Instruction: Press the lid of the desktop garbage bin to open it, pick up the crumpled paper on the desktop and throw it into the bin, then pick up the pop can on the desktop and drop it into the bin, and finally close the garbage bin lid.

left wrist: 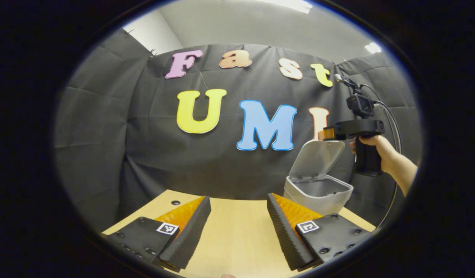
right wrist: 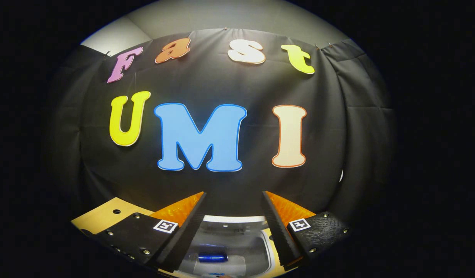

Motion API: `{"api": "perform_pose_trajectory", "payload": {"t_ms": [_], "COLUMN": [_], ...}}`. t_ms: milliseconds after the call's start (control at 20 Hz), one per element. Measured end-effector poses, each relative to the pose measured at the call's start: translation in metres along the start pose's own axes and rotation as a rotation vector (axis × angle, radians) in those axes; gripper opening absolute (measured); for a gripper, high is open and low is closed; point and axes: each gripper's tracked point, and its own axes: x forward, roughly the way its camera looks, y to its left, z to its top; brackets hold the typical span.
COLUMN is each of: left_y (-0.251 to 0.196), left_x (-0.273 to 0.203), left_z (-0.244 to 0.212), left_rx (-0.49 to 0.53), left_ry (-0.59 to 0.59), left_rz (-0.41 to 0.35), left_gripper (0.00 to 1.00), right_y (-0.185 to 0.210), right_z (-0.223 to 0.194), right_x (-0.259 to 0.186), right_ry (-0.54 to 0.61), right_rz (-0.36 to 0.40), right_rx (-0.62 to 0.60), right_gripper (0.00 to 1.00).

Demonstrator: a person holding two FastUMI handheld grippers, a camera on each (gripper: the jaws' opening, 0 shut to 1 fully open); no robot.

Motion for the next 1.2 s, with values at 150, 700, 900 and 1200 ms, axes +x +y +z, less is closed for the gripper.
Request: {"api": "perform_pose_trajectory", "payload": {"t_ms": [150,700,900,1200], "left_y": [-0.004,-0.012,-0.015,-0.022], "left_x": [-0.001,-0.003,-0.004,-0.004], "left_z": [-0.001,-0.007,-0.010,-0.013], "left_rx": [0.004,0.002,0.010,0.008], "left_ry": [0.002,0.017,0.024,0.031], "left_rz": [-0.010,-0.026,-0.035,-0.052], "left_gripper": [0.96,0.95,0.95,0.95], "right_y": [0.003,0.015,0.015,0.017], "right_z": [-0.015,-0.093,-0.111,-0.126], "right_x": [-0.012,-0.040,-0.044,-0.050], "right_ry": [0.026,0.161,0.176,0.197], "right_rz": [0.011,0.033,0.023,0.013], "right_rx": [0.008,0.062,0.047,0.076], "right_gripper": [0.89,0.90,0.90,0.90]}}
